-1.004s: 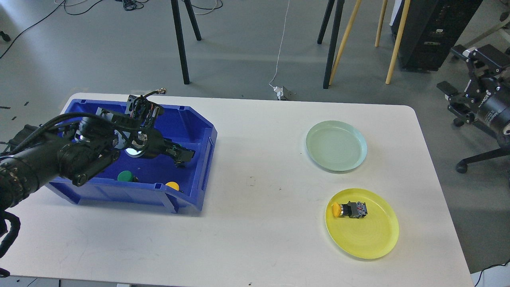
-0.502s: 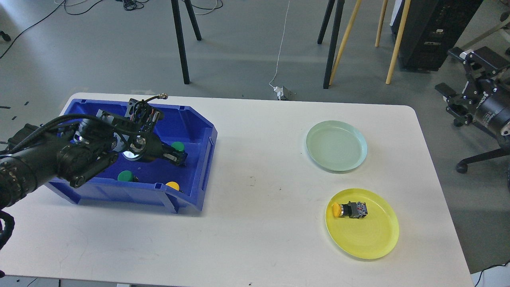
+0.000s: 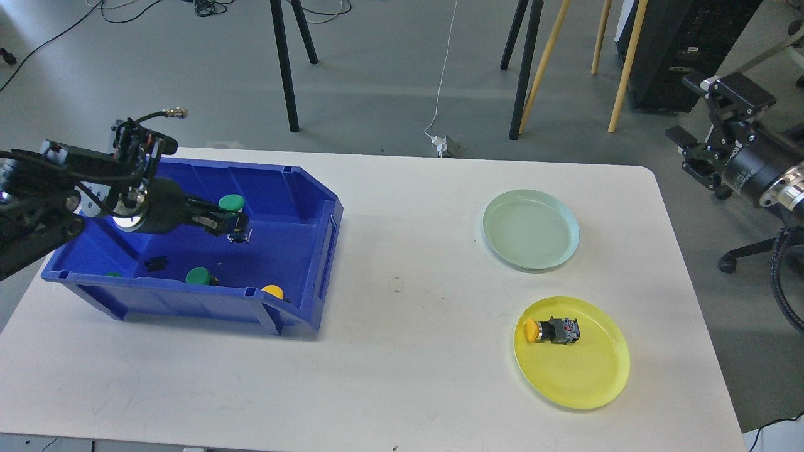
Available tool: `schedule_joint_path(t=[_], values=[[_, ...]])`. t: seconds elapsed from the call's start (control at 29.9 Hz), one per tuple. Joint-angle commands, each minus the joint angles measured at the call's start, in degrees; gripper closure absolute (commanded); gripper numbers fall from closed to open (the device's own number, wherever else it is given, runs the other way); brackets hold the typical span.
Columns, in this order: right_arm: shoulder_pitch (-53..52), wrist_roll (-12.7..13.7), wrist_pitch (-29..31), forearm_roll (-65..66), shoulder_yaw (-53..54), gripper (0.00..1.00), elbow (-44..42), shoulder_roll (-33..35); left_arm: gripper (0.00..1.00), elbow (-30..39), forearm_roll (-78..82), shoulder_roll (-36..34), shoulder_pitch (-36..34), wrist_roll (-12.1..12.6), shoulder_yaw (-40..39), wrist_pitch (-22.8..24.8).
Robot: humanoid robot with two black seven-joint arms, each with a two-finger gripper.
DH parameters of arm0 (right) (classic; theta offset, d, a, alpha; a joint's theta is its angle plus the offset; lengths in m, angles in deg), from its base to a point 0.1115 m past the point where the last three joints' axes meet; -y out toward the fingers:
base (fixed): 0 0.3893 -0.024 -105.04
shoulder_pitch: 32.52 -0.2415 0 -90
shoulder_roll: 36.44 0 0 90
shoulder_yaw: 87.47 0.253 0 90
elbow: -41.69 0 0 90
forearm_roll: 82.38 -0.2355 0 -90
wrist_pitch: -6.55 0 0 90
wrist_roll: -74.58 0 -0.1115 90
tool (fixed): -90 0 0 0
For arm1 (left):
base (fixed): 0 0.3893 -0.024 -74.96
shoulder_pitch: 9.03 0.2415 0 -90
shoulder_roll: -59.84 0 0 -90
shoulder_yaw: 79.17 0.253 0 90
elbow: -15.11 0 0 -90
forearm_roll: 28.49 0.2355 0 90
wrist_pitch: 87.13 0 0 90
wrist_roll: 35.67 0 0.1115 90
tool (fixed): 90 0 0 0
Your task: Pass button and place on color plate
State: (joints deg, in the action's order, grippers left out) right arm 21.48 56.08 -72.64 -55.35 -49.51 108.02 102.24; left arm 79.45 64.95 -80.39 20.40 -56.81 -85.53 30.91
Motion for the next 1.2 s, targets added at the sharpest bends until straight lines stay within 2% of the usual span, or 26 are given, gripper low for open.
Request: schedule_joint_path(t=[0.0, 0.17, 0.3, 0.5, 0.8, 1.17], values=[[-0.9, -0.5, 0.0, 0.0, 0.1, 0.06, -0.1, -2.6, 0.66, 5.3, -11.0, -5.6, -0.1, 0.0, -7.9, 0.0], [-3.4, -0.7, -0.1, -0.3, 0.5, 0.06, 0.3, -6.2, 0.66, 4.7, -29.2, -4.2, -3.8, 0.5, -20.7, 0.0], [-5.2, -0.7, -0.1, -0.8, 1.0, 0.06, 0.9, -7.6, 0.66, 2.4, -39.0, 1.5, -6.8, 0.8, -21.1, 0.0], [-10.1, -0.7, -0.2, -1.2, 1.1, 0.06, 2.0, -11.9, 0.66, -5.6, -39.7, 14.3, -10.1, 0.9, -21.0, 0.0], [-15.2, -0.7, -0.1, -1.5, 1.1, 0.06, 2.1, -23.5, 0.66, -16.3, -40.2, 29.5, -13.9, 0.9, -21.0, 0.0], [-17.4, -0.8, 0.2, -2.9, 3.1, 0.06, 1.8, -26.7, 0.66, -17.7, -45.1, 31.2, -14.2, 0.9, -21.1, 0.0]])
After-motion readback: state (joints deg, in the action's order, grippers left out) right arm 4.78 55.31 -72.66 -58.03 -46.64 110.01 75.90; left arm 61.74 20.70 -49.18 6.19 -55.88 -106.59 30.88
